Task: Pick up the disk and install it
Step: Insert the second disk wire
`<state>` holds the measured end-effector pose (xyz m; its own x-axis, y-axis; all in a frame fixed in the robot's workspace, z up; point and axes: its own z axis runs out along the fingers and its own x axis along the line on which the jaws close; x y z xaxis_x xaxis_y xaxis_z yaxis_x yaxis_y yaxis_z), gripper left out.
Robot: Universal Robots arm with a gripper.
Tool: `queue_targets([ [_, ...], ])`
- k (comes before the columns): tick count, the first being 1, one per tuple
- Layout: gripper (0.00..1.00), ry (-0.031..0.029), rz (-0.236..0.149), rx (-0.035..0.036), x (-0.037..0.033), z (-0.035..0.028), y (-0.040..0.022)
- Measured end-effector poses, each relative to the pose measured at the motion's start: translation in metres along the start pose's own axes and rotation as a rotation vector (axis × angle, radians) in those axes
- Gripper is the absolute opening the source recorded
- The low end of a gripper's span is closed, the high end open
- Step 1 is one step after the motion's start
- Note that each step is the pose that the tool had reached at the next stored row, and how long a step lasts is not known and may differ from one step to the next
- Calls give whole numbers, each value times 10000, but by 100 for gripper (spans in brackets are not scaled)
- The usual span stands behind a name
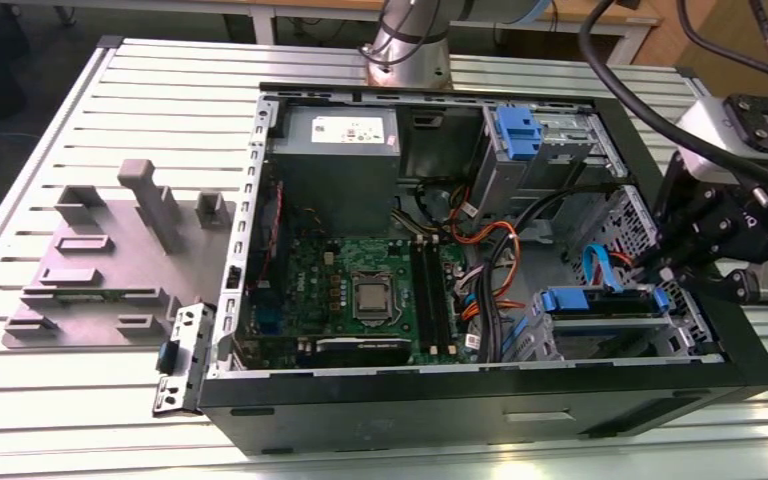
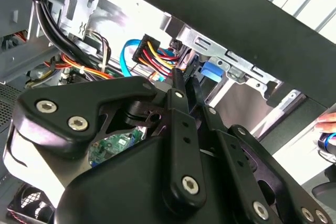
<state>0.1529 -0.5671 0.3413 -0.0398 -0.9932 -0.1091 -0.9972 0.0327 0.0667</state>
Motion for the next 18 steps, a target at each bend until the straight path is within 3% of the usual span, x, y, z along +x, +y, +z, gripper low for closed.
queue_targets([
  [18, 19, -3, -1, 4, 159, -11, 17],
])
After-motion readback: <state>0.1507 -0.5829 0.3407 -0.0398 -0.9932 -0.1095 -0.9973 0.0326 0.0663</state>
